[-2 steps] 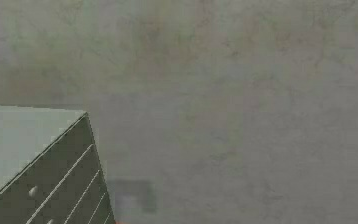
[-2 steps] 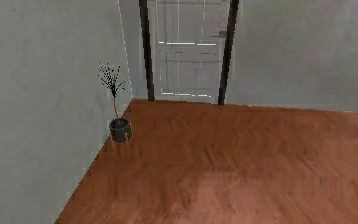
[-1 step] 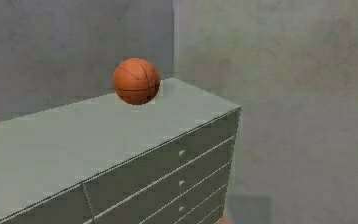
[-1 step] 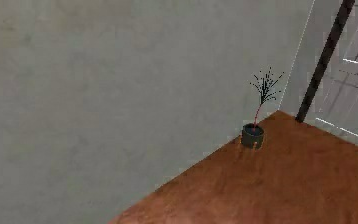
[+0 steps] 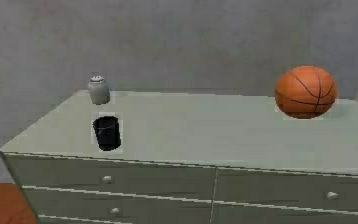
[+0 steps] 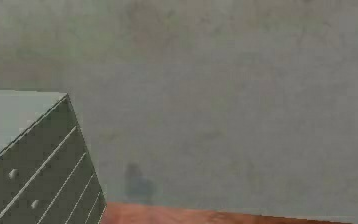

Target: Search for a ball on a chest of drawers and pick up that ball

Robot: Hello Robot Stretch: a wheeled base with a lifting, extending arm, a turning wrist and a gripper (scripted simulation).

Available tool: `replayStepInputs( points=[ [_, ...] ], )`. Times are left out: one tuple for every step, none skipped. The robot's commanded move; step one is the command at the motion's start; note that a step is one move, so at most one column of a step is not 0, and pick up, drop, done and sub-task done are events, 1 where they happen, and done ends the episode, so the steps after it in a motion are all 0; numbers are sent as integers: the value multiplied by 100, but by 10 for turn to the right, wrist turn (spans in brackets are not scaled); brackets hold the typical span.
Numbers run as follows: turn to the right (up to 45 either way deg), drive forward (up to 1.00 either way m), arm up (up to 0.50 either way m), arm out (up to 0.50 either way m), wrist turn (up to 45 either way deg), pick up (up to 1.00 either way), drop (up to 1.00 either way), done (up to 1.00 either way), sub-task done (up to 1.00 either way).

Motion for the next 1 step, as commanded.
replayStepInputs(
  points=[
    [-450, 0, 0, 0, 0, 0, 0, 0, 0]
  ],
)
